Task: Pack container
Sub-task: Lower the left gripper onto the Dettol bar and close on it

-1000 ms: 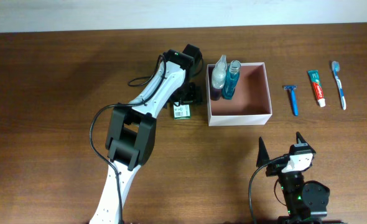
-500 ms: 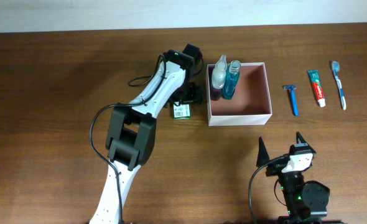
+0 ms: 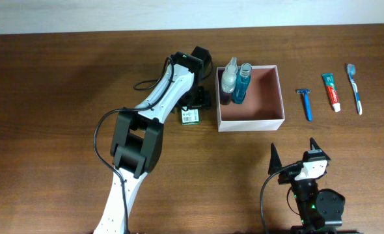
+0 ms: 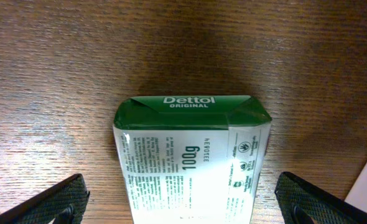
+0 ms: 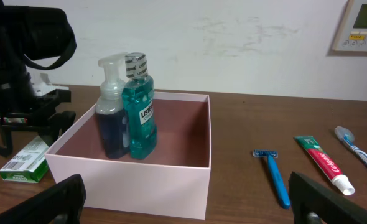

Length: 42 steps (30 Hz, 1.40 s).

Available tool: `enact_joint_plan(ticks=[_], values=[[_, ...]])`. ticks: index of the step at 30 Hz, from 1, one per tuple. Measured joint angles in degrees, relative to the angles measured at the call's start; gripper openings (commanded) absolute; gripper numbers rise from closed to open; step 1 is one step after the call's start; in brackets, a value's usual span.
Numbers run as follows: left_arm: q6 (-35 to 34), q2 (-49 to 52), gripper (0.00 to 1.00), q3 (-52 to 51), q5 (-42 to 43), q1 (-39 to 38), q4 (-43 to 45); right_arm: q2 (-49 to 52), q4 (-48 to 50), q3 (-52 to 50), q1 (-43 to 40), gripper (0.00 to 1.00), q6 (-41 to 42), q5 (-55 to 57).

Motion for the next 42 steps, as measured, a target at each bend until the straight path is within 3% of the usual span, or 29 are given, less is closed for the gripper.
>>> enact_joint_plan(ticks=[38, 42], values=[[0.0, 1.0, 0.98, 0.0, -0.6, 0.0, 0.0, 0.0, 0.0, 0.0, 0.0, 0.99, 0.0, 0.0], [0.2, 1.0, 0.89, 0.0, -0.6, 0.0, 0.0, 0.0, 0.0, 0.0, 0.0, 0.99, 0.0, 0.0]])
